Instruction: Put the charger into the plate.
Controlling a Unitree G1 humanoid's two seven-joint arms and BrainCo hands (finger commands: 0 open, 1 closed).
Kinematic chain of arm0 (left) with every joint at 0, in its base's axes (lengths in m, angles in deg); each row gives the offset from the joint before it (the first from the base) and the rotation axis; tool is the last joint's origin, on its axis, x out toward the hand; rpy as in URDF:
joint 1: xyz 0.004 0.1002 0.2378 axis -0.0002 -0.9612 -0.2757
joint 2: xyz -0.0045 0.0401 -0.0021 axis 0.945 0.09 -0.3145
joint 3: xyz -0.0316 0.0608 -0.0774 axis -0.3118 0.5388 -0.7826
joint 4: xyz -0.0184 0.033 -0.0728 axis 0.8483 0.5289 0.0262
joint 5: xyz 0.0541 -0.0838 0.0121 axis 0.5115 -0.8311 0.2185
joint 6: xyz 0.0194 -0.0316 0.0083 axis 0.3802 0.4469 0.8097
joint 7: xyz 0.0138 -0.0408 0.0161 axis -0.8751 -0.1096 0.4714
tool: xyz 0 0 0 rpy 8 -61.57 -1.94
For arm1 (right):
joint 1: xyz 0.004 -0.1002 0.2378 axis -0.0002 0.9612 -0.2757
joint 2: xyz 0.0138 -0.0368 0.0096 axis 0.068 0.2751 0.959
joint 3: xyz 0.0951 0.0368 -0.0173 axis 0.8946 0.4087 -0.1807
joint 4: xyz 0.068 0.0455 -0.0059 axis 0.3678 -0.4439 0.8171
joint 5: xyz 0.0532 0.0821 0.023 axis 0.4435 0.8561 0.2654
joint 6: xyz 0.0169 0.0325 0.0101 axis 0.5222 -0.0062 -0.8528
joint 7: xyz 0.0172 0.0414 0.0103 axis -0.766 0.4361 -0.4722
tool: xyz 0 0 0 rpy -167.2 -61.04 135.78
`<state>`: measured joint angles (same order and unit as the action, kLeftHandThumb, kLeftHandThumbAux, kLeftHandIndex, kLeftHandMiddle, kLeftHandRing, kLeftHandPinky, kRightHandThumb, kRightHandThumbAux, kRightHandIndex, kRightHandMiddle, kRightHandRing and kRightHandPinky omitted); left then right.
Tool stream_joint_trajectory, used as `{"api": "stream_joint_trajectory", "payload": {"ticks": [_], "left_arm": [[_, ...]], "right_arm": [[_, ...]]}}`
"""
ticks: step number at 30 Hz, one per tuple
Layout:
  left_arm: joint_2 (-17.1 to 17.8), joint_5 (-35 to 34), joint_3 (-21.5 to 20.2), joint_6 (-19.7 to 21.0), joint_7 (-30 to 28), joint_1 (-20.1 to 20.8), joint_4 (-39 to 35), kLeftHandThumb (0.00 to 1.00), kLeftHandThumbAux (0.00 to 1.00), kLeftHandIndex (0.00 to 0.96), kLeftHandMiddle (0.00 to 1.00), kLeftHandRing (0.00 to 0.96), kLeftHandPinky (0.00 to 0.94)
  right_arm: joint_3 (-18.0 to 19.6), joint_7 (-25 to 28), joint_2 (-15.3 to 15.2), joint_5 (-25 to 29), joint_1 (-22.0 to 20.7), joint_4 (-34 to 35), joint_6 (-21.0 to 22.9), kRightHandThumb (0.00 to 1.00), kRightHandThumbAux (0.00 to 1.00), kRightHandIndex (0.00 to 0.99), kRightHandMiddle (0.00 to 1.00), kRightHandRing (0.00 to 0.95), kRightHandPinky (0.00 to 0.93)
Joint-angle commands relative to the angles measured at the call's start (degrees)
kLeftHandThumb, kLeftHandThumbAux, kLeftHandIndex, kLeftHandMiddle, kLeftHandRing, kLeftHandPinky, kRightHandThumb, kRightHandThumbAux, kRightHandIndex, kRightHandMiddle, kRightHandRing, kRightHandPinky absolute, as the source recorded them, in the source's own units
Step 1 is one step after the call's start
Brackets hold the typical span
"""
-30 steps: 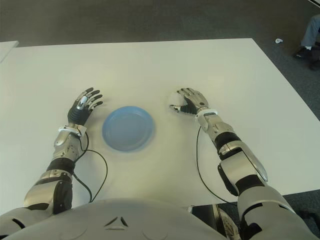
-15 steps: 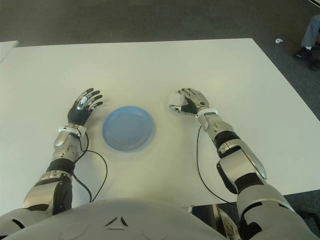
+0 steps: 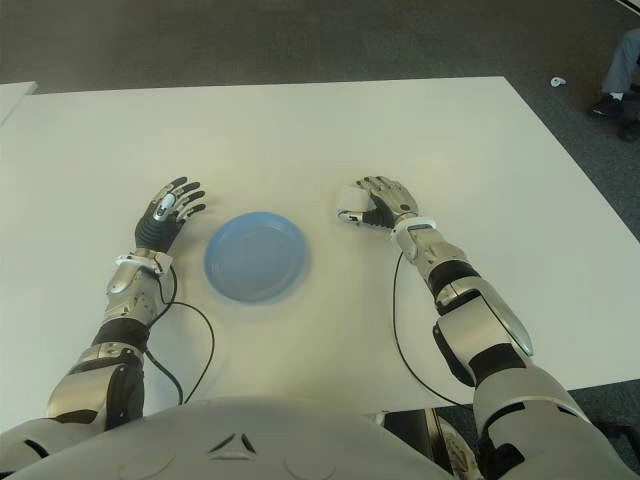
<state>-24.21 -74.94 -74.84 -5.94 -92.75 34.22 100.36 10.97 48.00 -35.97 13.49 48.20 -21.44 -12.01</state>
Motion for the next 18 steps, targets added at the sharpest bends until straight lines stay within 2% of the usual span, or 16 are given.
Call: {"api": "stream_joint_trajectory", "payload": {"ticks": [1, 18], "left_arm": [[-0.73, 0.44, 0.22, 2.76, 0.56, -2.58, 1.52, 0.013, 0.514, 0.197, 0.245, 0.26, 0.286], [-1.06, 0.2, 0.11, 3.12, 0.74, -3.29, 0.08, 0.012, 0.52, 0.202, 0.249, 0.263, 0.289]], "right_arm": [[-1.64, -0.23, -0.03, -1.14, 0.76, -1.14, 0.13, 0.376, 0.137, 0.0, 0.0, 0.0, 0.0], [-4.49, -3.59, -1.52, -2.91, 0.84, -0.43, -0.64, 0.329, 0.139, 0.0, 0.0, 0.0, 0.0]]}}
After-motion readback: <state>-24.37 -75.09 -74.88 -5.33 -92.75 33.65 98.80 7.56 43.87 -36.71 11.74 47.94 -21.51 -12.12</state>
